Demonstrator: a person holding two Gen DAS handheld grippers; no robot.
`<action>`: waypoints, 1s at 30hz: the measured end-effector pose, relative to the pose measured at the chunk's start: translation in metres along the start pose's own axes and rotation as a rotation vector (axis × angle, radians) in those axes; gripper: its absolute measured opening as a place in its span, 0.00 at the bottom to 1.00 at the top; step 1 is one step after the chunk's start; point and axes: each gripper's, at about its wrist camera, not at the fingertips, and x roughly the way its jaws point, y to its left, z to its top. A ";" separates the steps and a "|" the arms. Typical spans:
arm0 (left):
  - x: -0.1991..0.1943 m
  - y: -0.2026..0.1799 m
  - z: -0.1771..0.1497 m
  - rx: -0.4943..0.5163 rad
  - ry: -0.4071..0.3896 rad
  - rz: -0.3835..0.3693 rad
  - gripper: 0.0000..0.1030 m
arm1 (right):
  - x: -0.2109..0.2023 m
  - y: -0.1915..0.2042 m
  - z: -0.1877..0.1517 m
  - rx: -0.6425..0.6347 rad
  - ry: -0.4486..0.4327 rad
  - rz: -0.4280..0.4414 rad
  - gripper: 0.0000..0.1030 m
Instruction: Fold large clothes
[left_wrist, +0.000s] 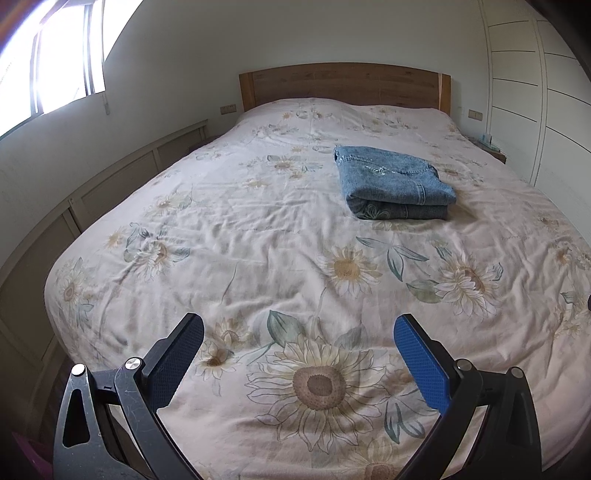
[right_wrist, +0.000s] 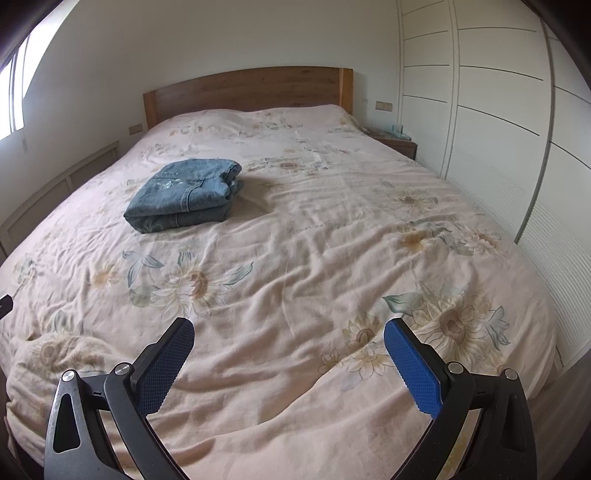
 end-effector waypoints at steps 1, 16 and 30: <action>0.002 0.000 0.000 0.000 0.004 0.000 0.99 | 0.002 -0.001 0.000 0.000 0.004 -0.001 1.00; 0.033 0.000 0.006 0.000 0.060 -0.017 0.99 | 0.037 -0.017 -0.003 0.018 0.080 -0.036 1.00; 0.055 -0.002 -0.002 0.006 0.105 -0.031 0.99 | 0.060 -0.024 -0.015 0.031 0.135 -0.045 1.00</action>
